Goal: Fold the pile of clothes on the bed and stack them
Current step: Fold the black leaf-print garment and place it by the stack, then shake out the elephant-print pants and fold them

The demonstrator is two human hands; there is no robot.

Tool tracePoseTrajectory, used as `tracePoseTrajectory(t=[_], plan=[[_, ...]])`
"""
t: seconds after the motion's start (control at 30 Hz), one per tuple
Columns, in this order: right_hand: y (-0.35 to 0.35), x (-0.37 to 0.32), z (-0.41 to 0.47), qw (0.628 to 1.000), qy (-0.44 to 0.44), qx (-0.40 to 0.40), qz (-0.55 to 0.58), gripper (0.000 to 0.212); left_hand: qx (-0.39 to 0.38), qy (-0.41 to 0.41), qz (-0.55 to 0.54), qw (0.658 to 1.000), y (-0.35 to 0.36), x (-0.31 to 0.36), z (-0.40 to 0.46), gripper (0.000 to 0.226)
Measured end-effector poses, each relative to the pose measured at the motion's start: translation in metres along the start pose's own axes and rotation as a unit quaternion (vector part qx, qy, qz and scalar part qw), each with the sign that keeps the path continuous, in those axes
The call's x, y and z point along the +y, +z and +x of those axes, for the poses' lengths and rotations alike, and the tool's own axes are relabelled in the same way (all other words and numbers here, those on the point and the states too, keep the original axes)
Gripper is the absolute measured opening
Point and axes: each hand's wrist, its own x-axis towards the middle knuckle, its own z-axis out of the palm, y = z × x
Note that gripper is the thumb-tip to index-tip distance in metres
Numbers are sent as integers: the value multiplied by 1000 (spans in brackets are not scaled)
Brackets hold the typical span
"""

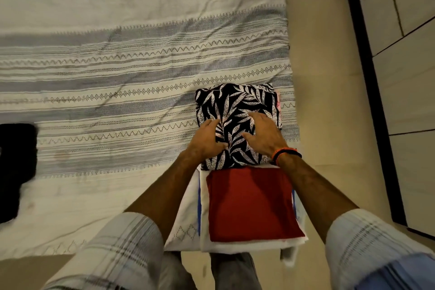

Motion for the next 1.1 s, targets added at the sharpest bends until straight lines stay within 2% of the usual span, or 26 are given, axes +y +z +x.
tracePoseTrajectory(t=[0.27, 0.47, 0.8, 1.1], plan=[[8, -97, -53, 997, -75, 7, 19, 57, 99, -20, -81, 992, -71, -39, -104, 70], [62, -214, -99, 989, -148, -18, 18, 55, 167, -85, -136, 973, -123, -142, -201, 76], [179, -398, -167, 971, -232, -48, 15, 52, 250, -165, -209, 931, -171, -332, -355, 70], [255, -511, -160, 954, -277, -110, -28, 48, 264, -251, -276, 890, -204, -437, -402, 64]])
